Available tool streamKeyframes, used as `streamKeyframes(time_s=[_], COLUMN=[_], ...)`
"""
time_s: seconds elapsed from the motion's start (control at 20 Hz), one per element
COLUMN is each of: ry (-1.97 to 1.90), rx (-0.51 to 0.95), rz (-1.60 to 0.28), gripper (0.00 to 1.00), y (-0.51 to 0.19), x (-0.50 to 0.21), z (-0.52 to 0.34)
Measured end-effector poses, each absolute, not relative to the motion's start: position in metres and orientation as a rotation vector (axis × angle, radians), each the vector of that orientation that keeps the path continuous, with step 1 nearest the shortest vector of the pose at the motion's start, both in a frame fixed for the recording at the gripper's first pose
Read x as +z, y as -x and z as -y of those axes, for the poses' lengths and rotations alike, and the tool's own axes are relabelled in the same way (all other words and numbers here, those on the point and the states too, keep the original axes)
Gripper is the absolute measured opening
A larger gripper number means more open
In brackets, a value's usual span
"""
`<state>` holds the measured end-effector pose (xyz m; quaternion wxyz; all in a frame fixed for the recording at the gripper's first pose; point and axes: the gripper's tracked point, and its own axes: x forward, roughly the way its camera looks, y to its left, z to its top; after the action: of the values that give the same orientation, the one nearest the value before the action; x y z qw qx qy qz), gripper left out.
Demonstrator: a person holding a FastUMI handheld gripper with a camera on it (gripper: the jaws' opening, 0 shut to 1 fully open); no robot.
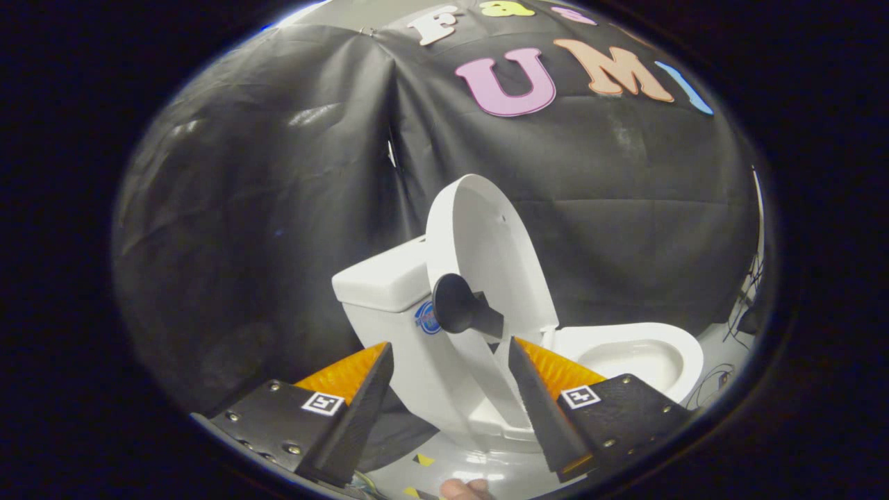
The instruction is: Open the toilet lid.
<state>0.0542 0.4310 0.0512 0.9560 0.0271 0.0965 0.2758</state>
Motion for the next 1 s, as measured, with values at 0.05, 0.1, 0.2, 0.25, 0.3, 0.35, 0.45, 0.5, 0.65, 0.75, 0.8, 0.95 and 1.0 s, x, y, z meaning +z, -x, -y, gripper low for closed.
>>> streamKeyframes(time_s=[0.05, 0.1, 0.2, 0.25, 0.3, 0.35, 0.45, 0.5, 0.65, 0.75, 0.8, 0.95, 1.0], ry=[-0.050, -0.045, -0.040, -0.043, -0.049, -0.056, -0.061, -0.058, -0.056, -0.059, -0.058, -0.040, -0.031], rx=[0.559, 0.558, 0.551, 0.543, 0.534, 0.527, 0.506, 0.492, 0.456, 0.433, 0.418, 0.380, 0.363], rz=[-0.191, -0.185, -0.168, -0.161, -0.158, -0.151, -0.139, -0.133, -0.114, -0.101, -0.095, -0.090, -0.092], gripper=[0.98, 0.98, 0.98, 0.98, 0.97, 0.98, 0.98, 0.98, 0.97, 0.98, 0.98, 0.98, 0.98], y=[-0.053, -0.052, -0.050, -0.050, -0.049, -0.049, -0.049, -0.050, -0.051, -0.053, -0.055, -0.057, -0.058], x=[0.054, 0.057, 0.065, 0.068, 0.071, 0.075, 0.080, 0.082, 0.089, 0.093, 0.095, 0.094, 0.094], z=[-0.428, -0.423, -0.412, -0.406, -0.399, -0.391, -0.375, -0.366, -0.336, -0.318, -0.308, -0.277, -0.266])
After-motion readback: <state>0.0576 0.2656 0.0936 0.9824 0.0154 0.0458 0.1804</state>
